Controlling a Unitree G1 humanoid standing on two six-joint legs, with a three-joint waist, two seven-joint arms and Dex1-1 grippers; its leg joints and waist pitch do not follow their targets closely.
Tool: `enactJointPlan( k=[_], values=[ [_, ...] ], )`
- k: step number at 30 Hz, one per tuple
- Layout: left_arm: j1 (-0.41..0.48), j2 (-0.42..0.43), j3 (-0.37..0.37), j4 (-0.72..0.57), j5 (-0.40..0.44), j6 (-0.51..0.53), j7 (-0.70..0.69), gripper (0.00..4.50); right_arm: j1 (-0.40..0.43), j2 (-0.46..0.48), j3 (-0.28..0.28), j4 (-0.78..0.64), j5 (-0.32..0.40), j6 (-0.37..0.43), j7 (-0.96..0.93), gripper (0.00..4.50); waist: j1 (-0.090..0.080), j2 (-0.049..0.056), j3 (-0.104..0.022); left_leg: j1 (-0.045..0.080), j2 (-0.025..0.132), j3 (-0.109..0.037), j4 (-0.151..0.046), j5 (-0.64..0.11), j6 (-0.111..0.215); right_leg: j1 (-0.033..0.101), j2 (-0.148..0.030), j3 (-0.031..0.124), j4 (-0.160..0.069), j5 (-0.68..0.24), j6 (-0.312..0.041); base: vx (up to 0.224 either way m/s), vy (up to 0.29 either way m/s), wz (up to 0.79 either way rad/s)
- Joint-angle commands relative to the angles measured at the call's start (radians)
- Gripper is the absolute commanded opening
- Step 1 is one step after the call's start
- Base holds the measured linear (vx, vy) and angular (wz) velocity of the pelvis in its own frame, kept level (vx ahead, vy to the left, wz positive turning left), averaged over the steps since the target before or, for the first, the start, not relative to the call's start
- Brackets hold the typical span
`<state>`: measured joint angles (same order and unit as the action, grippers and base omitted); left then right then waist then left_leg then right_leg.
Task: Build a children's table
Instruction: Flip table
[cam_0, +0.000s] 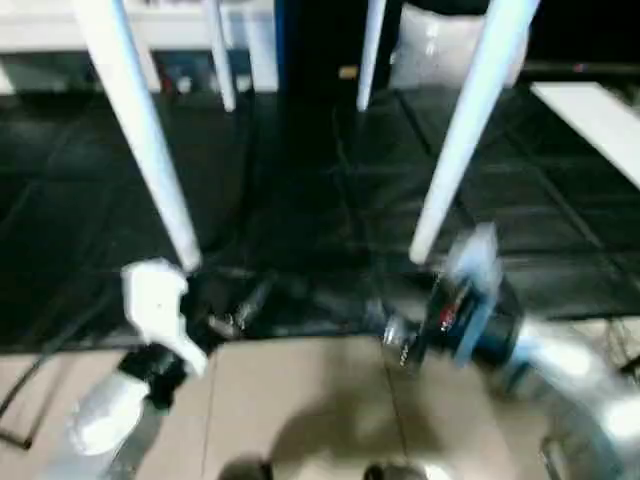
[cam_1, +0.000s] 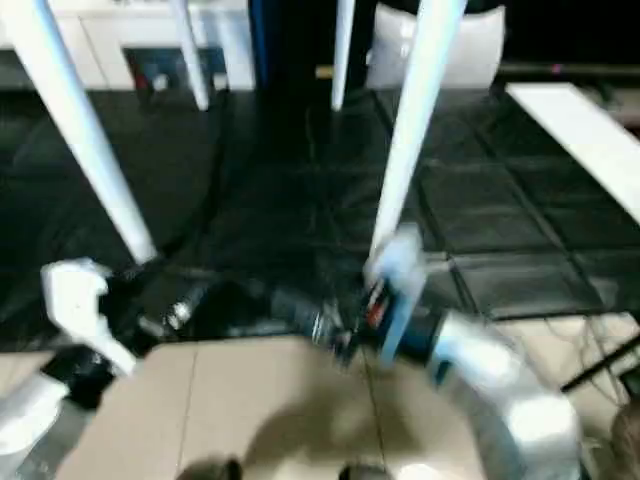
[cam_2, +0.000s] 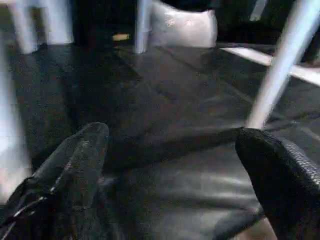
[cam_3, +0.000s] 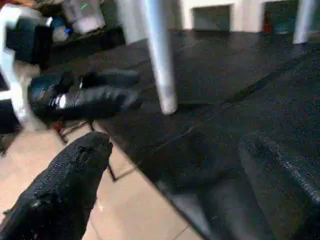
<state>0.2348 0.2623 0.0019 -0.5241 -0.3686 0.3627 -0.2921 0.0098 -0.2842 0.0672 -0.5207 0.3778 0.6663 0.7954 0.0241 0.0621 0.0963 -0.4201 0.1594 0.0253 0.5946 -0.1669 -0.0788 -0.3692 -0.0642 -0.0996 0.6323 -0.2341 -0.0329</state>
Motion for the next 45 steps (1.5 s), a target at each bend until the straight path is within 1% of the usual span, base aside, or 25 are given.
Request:
enactJointPlan(
  k=[1,2,3,4,5,6,7,8,9,10,11,12,13,14,15,16,17,20,23,28,30,31,34,41,45],
  values=[
    [0.018,-0.016,-0.003,0.018,0.007,0.025,0.026,4.5,0.0,-0.007,0.011,0.017,-0.015,-0.037,0.021,4.46,0.007,0.021,-0.03,0.004,0.116,-0.128,-0.236,-0.895,-0.074,0.039,0.026,0.018,0.087,-0.187,-0.091,0.008,-0.174,0.76],
    [0.073,-0.044,0.006,0.024,0.016,-0.011,0.049,4.5,0.033,0.004,0.017,0.062,0.017,-0.047,0.075,4.46,0.024,0.003,-0.042,-0.006,0.056,-0.106,-0.18,-0.735,0.033,0.027,0.006,0.082,0.072,-0.268,-0.133,0.008,-0.174,0.76],
    [0.084,-0.044,0.002,0.02,0.027,-0.018,0.054,4.5,0.039,0.006,0.015,0.071,0.022,-0.049,0.084,4.46,0.029,-0.034,-0.045,-0.026,-0.015,-0.064,-0.106,-0.576,0.047,0.017,-0.035,0.129,-0.027,-0.381,-0.157,0.012,-0.211,0.78],
    [0.094,-0.044,0.001,0.016,0.03,-0.024,0.054,4.5,0.046,0.006,0.018,0.073,0.026,-0.052,0.093,4.46,0.051,-0.05,-0.052,0.034,-0.06,0.021,0.174,-0.165,0.076,-0.048,-0.177,0.117,-0.197,-0.912,-0.15,-0.023,-0.165,0.5],
    [0.116,-0.046,-0.002,0.013,0.036,-0.042,0.051,4.5,0.061,0.005,0.023,0.086,0.041,-0.055,0.104,4.46,0.041,-0.036,-0.038,-0.021,-0.044,0.009,0.178,-0.054,0.058,-0.012,-0.16,0.215,-0.19,-1.037,-0.001,-0.023,-0.165,0.5],
    [0.131,-0.051,0.003,0.02,0.04,-0.054,0.054,4.5,0.071,0.001,0.035,0.103,0.037,-0.071,0.108,4.46,0.058,-0.067,-0.019,-0.044,-0.046,0.022,0.19,-0.095,0.07,0.01,-0.162,0.218,-0.181,-1.054,0.058,0.039,-0.121,0.22],
    [0.131,-0.051,0.003,0.02,0.04,-0.054,0.054,4.5,0.071,0.001,0.035,0.103,0.037,-0.071,0.108,4.46,0.081,-0.074,-0.037,-0.048,-0.046,0.011,0.17,-0.126,0.081,0.049,-0.164,0.254,-0.158,-0.978,0.072,0.026,-0.093,0.24],
    [0.157,-0.067,0.008,0.044,0.051,-0.089,0.06,4.5,0.089,-0.032,0.08,0.158,0.006,-0.125,0.121,4.46,0.112,-0.087,-0.048,-0.033,-0.045,-0.003,0.16,-0.205,0.118,0.079,-0.186,0.3,-0.136,-0.649,0.015,0.026,-0.093,0.24],
    [0.166,-0.072,0.009,0.053,0.047,-0.092,0.057,4.5,0.097,-0.042,0.096,0.177,-0.01,-0.148,0.126,4.46,0.114,-0.084,-0.049,-0.021,-0.04,-0.004,0.136,-0.196,0.116,0.085,-0.167,0.286,-0.13,-0.527,-0.048,-0.036,-0.062,0.33],
    [0.172,-0.074,0.004,0.065,0.048,-0.076,0.062,4.5,0.102,-0.051,0.11,0.205,-0.027,-0.17,0.131,4.46,0.118,-0.069,-0.052,0.014,-0.028,0.006,0.082,-0.177,0.121,0.08,-0.115,0.255,-0.124,-0.289,-0.183,-0.03,-0.014,0.29],
    [0.181,-0.068,0.007,0.099,0.045,-0.071,0.049,4.5,0.107,-0.046,0.139,0.249,-0.049,-0.183,0.132,4.46,0.101,-0.061,-0.058,0.06,-0.01,0.025,-0.003,-0.135,0.147,0.07,-0.043,0.184,-0.115,-0.196,-0.237,-0.03,-0.014,0.29],
    [0.182,-0.068,0.008,0.1,0.045,-0.071,0.049,4.5,0.107,-0.046,0.139,0.25,-0.05,-0.183,0.132,4.46,0.087,-0.032,-0.066,0.093,0.056,0.006,-0.05,-0.094,0.225,0.026,-0.001,0.139,-0.076,-0.116,-0.202,-0.021,0.053,0.24],
    [0.182,-0.068,0.008,0.1,0.045,-0.071,0.049,4.5,0.107,-0.046,0.139,0.25,-0.05,-0.183,0.132,4.46,0.077,-0.02,-0.073,0.109,0.1,-0.011,-0.059,-0.101,0.248,0.019,-0.011,0.125,-0.06,-0.09,-0.187,-0.028,0.076,0.13],
    [0.184,-0.042,-0.004,0.18,0.058,-0.095,-0.003,4.5,0.108,-0.031,0.187,0.335,-0.093,-0.216,0.134,4.46,0.07,-0.009,-0.082,0.095,0.124,-0.021,-0.06,-0.108,0.266,0.024,-0.04,0.116,-0.046,-0.036,-0.178,-0.028,0.076,0.13],
    [0.178,-0.04,-0.008,0.266,0.035,-0.101,-0.056,4.5,0.113,-0.015,0.228,0.427,-0.136,-0.253,0.127,4.46,0.068,-0.007,-0.078,0.087,0.113,-0.014,-0.058,-0.129,0.259,0.022,-0.049,0.116,-0.053,-0.032,-0.179,-0.026,0.066,0.04],
    [0.176,-0.043,-0.004,0.289,0.021,-0.092,-0.068,4.5,0.113,-0.008,0.237,0.454,-0.15,-0.268,0.119,4.46,0.057,-0.022,-0.073,0.075,0.077,0.011,-0.055,-0.19,0.222,0.031,-0.067,0.127,-0.073,-0.055,-0.191,-0.037,0.051,0.02],
    [0.175,-0.045,-0.003,0.298,0.015,-0.089,-0.072,4.5,0.113,-0.006,0.241,0.464,-0.155,-0.274,0.117,4.46,0.056,-0.025,-0.064,0.068,0.061,0.024,-0.063,-0.298,0.152,0.037,-0.078,0.133,-0.09,-0.168,-0.191,-0.037,0.051,0.02],
    [0.151,-0.032,-0.029,0.471,0.045,-0.122,-0.129,4.5,0.093,0.02,0.284,0.596,-0.197,-0.304,0.082,4.46,0.032,-0.044,-0.056,0.073,0.059,0.032,-0.08,-0.457,0.039,0.031,-0.083,0.14,-0.103,-0.363,-0.141,0.0,0.0,0.0],
    [0.061,-0.04,-0.033,0.758,0.1,-0.116,-0.107,4.5,0.016,0.104,0.258,0.884,-0.255,-0.349,-0.08,4.46,0.005,-0.039,-0.06,0.072,0.053,0.029,-0.083,-0.475,-0.005,0.03,-0.09,0.142,-0.107,-0.389,-0.126,0.0,0.0,0.0],
    [-0.075,-0.062,-0.016,1.036,0.139,-0.166,-0.072,4.5,-0.049,0.157,0.197,1.19,-0.283,-0.396,-0.26,4.46,-0.002,-0.067,-0.071,0.076,0.056,0.042,-0.076,-0.39,0.014,0.03,-0.095,0.146,-0.104,-0.282,-0.177,0.0,0.0,0.0],
    [-0.134,-0.069,-0.001,1.162,0.143,-0.171,-0.049,4.5,-0.08,0.179,0.151,1.322,-0.276,-0.416,-0.366,4.46,0.002,-0.067,-0.078,0.078,0.058,0.05,-0.072,-0.331,0.026,0.035,-0.094,0.144,-0.093,-0.196,-0.201,0.0,0.0,0.0],
    [-0.181,-0.065,-0.007,1.277,0.169,-0.173,-0.003,4.5,-0.096,0.176,0.133,1.43,-0.293,-0.42,-0.493,4.46,0.001,-0.047,-0.083,0.076,0.054,0.052,-0.069,-0.268,0.026,0.037,-0.092,0.141,-0.085,-0.109,-0.216,0.0,0.0,0.0],
    [-0.216,-0.069,-0.006,1.364,0.188,-0.19,0.019,4.5,-0.115,0.182,0.096,1.531,-0.289,-0.442,-0.593,4.46,0.0,-0.057,-0.089,0.075,0.056,0.064,-0.064,-0.197,0.044,0.047,-0.094,0.136,-0.079,0.009,-0.236,0.0,0.0,0.0],
    [-0.317,-0.121,0.019,1.624,0.205,-0.234,0.06,4.5,-0.161,0.22,-0.001,1.719,-0.243,-0.383,-0.667,4.46,0.005,-0.036,-0.083,0.079,0.069,0.071,-0.07,-0.269,0.064,0.046,-0.102,0.137,-0.087,-0.068,-0.273,0.0,0.0,0.0],
    [-0.345,-0.145,0.021,1.704,0.22,-0.262,0.093,4.5,-0.178,0.23,-0.024,1.764,-0.236,-0.369,-0.652,4.46,0.009,-0.042,-0.082,0.08,0.075,0.072,-0.075,-0.304,0.051,0.045,-0.105,0.139,-0.092,-0.124,-0.261,0.0,0.0,0.0]
  ],
)
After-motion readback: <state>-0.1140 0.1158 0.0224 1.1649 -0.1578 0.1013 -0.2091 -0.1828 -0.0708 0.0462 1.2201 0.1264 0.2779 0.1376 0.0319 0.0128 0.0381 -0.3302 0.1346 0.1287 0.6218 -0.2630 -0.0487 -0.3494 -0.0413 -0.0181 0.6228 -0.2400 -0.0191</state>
